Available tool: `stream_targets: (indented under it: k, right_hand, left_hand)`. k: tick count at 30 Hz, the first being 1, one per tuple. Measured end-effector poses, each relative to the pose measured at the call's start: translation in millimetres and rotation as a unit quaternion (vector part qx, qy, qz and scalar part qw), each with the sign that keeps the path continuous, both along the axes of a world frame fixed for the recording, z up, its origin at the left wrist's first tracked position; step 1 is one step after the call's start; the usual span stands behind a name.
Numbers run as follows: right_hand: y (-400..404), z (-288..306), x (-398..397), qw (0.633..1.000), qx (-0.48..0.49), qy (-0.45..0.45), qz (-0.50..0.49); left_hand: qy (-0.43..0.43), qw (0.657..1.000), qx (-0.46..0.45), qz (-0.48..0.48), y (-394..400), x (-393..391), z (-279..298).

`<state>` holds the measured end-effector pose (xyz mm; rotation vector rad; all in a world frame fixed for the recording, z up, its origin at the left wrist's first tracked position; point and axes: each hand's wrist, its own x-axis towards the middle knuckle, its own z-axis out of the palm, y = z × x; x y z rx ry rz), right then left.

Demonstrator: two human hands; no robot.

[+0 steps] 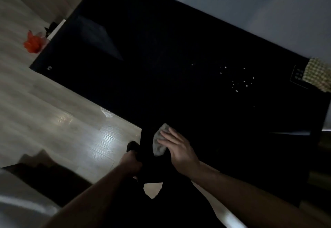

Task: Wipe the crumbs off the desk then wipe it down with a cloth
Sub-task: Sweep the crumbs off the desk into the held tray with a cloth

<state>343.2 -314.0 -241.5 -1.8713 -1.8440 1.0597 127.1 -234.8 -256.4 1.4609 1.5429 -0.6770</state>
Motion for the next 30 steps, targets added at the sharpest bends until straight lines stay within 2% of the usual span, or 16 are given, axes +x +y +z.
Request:
stream_targets:
  k: [3,6,10,14,20,23,26,30]
  right_hand:
    - [-3,16,6,0.996,-0.015,0.075,-0.05]
    - [31,33,36,0.984,0.043,0.114,-0.131]
    - [120,30,103,0.96,0.103,0.041,-0.257]
    - [204,24,168,0.947,0.097,-0.049,-0.302]
    - [261,-5,197,0.954,-0.002,-0.162,-0.252]
    - [252,-13,175,0.95,0.028,-0.209,-0.23]
    - [220,-19,141,0.966,0.079,-0.183,-0.163]
    - [148,-20,87,0.987,0.11,-0.095,-0.074]
  left_hand:
    - [0.0,1.0,-0.004,-0.003,3,0,3]
    - [-0.001,1.0,-0.006,-0.003,5,-1,2]
    - [-0.003,1.0,-0.016,0.011,6,-1,-1]
    - [-0.004,0.999,-0.022,0.03,5,-1,-5]
    - [0.001,0.998,-0.032,0.054,4,-1,-11]
    - [-0.007,0.996,-0.045,0.081,2,-5,-15]
    - [-0.015,0.995,-0.057,0.085,1,-13,-23]
    - [-0.025,0.994,-0.051,0.093,6,-7,-12]
